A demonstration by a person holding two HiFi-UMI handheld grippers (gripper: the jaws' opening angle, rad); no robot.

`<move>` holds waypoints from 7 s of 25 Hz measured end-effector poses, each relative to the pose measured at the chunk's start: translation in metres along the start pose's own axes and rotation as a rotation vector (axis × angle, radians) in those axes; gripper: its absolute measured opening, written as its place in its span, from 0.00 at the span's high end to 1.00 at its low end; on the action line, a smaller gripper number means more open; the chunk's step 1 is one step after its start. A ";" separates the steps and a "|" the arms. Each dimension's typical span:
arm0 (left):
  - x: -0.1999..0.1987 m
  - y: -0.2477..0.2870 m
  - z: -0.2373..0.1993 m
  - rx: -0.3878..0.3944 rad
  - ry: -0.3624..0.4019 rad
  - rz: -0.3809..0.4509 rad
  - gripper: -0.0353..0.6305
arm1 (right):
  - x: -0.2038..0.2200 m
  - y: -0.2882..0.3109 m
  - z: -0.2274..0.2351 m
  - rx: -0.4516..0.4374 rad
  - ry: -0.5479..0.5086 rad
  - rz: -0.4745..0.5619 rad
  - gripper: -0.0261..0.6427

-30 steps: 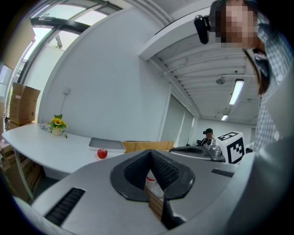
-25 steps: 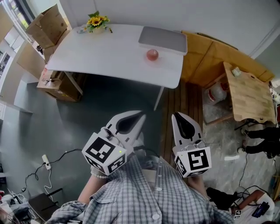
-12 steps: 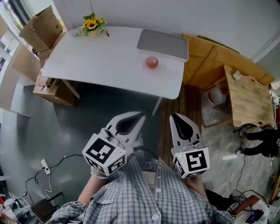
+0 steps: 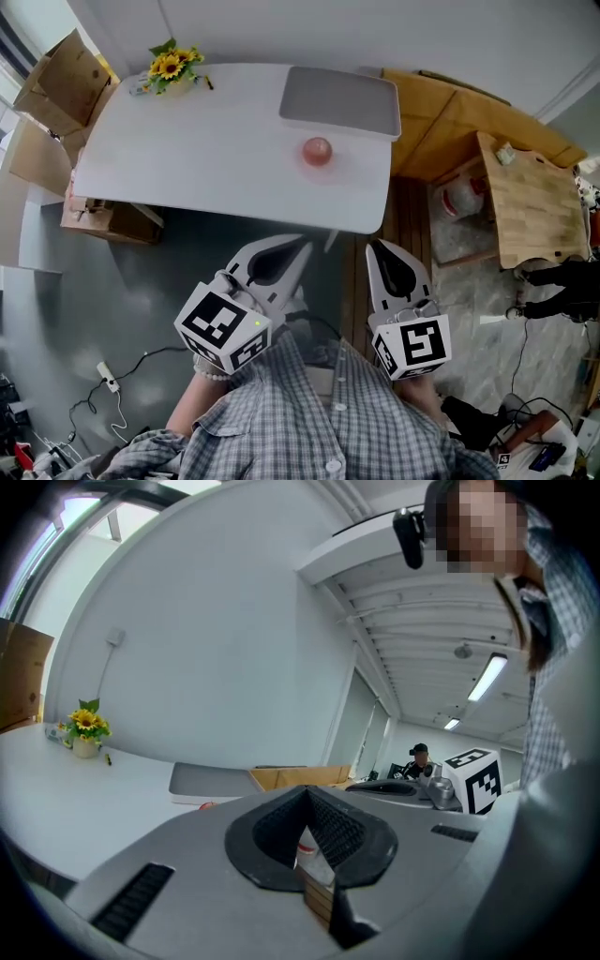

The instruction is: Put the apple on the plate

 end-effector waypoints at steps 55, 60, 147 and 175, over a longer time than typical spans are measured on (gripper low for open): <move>0.056 0.105 -0.189 -0.267 -0.356 -0.146 0.93 | 0.075 0.199 0.113 -0.090 0.009 -0.282 0.92; 0.078 0.118 -0.200 -0.324 -0.353 -0.246 0.93 | 0.100 0.217 0.132 -0.080 0.050 -0.350 0.92; 0.121 0.235 -0.279 -0.430 -0.644 -0.477 0.85 | 0.171 0.309 0.194 -0.149 0.782 -0.683 0.87; 0.126 0.362 -0.346 -0.437 -0.559 -0.666 0.85 | 0.192 0.403 0.291 -0.107 0.608 -0.722 0.87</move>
Point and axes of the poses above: the fingertips, and each gripper's own axes: y forward along the fingers, z to its right, x out of its underside, the point moved 4 cm from there along -y, backward along the fingers, and after that the axes turned 5 degrees about z, right-handed, at the moved point
